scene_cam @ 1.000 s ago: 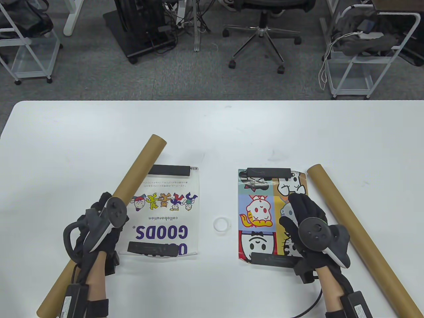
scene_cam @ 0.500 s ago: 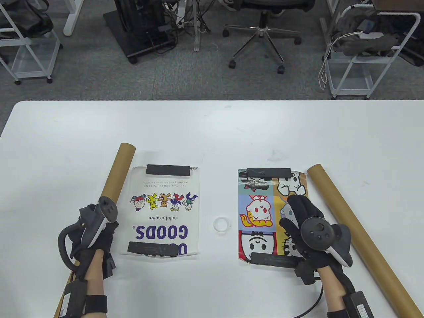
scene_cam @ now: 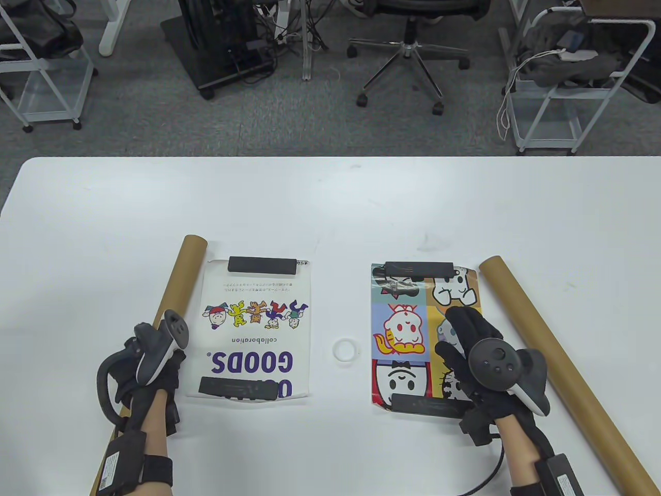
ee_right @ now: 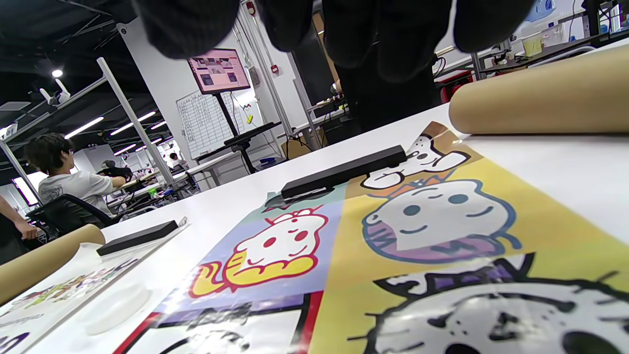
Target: Roll up posters and store in mailing tubes
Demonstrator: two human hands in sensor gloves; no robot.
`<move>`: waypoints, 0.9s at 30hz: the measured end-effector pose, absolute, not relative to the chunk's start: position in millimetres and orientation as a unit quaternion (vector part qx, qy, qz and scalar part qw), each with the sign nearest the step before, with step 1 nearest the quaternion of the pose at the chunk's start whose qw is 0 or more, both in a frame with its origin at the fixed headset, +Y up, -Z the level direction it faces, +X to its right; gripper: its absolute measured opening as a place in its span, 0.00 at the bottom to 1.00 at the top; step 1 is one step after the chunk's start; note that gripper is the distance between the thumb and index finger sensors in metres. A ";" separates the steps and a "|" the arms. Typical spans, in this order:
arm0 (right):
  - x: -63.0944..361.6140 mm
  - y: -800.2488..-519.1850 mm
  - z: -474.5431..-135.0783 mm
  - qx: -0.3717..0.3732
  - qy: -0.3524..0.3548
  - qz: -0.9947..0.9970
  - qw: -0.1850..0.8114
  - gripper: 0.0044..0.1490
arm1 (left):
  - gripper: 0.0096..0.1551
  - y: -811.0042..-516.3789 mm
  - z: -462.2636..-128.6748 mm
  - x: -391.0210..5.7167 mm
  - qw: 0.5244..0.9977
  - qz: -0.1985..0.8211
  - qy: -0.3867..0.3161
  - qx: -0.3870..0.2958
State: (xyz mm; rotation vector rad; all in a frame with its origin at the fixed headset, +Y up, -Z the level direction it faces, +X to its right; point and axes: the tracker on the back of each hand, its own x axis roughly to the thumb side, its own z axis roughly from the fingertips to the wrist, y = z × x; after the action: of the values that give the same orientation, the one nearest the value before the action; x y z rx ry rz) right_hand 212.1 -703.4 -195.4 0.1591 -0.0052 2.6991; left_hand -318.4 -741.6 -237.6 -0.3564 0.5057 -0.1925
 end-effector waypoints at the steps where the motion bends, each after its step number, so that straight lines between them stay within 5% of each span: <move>1: 212.4 -703.1 -195.4 0.057 -0.003 0.974 0.219 0.46 | 0.56 -741.8 -237.5 -318.8 0.948 -0.089 0.248 -0.176; 10: 212.7 -701.2 -194.6 0.063 -0.006 0.972 0.226 0.45 | 0.59 -715.9 -234.5 -305.7 0.957 -0.099 0.241 -0.127; 27: 214.4 -705.2 -196.7 0.066 0.004 0.970 0.235 0.45 | 0.58 -650.4 -273.8 -198.2 0.983 -0.116 0.128 -0.063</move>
State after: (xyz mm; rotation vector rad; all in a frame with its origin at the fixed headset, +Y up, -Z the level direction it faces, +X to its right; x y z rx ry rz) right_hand 214.4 -705.2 -196.7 0.1810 0.0098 2.6614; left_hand -198.2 -650.4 -273.8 -0.1262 0.2584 -0.2326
